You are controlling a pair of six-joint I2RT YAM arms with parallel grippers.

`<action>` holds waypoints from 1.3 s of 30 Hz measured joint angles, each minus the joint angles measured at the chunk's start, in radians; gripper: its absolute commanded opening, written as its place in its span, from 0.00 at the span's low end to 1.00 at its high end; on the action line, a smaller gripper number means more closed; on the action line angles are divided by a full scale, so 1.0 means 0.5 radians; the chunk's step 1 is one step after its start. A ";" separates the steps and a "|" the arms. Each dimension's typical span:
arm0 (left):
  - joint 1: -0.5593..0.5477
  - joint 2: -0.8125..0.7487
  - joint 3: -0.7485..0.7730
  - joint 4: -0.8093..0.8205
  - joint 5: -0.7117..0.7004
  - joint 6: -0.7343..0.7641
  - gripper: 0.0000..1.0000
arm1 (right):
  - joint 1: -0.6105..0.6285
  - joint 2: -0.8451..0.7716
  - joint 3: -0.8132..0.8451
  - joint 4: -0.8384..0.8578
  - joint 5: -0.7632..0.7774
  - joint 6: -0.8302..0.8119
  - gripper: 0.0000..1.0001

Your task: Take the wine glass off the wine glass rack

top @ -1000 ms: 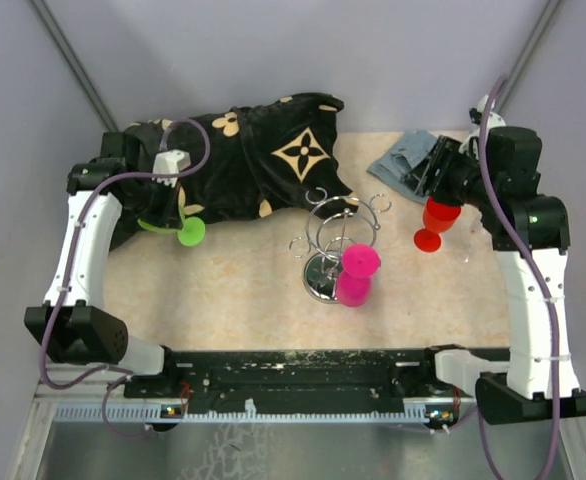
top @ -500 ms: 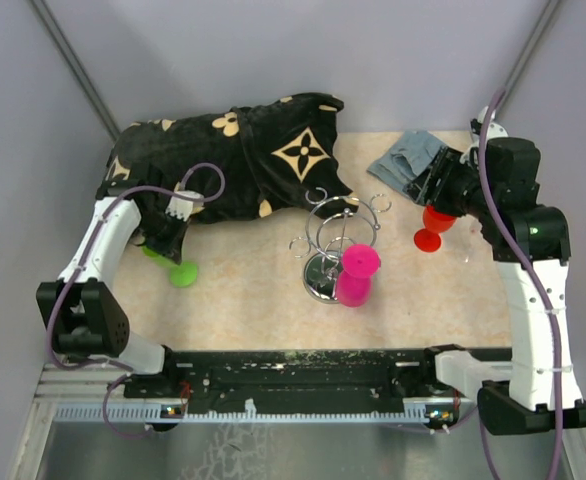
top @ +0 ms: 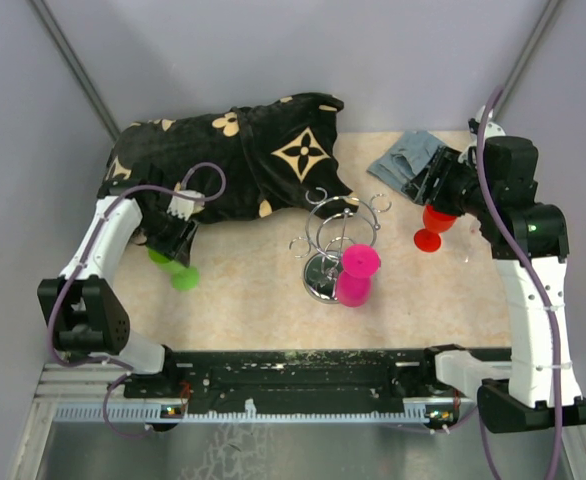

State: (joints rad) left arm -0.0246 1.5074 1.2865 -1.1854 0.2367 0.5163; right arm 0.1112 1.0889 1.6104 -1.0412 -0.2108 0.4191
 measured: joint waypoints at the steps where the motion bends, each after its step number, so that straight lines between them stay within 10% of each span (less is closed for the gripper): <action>1: -0.001 0.000 0.035 -0.024 0.001 0.000 0.64 | 0.000 0.000 0.000 0.000 -0.002 0.000 0.53; 16: -0.004 -0.005 1.221 -0.241 0.317 -0.143 0.85 | 0.000 -0.294 -0.312 -0.061 -0.191 0.238 0.54; 39: -0.004 0.454 1.263 0.955 0.864 -1.321 0.85 | 0.000 -1.130 -0.998 0.117 -0.314 1.230 0.51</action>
State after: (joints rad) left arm -0.0265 1.7344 1.9182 -0.7078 0.6685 -0.1440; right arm 0.1112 0.5240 1.1114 -0.9825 -0.3676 1.0340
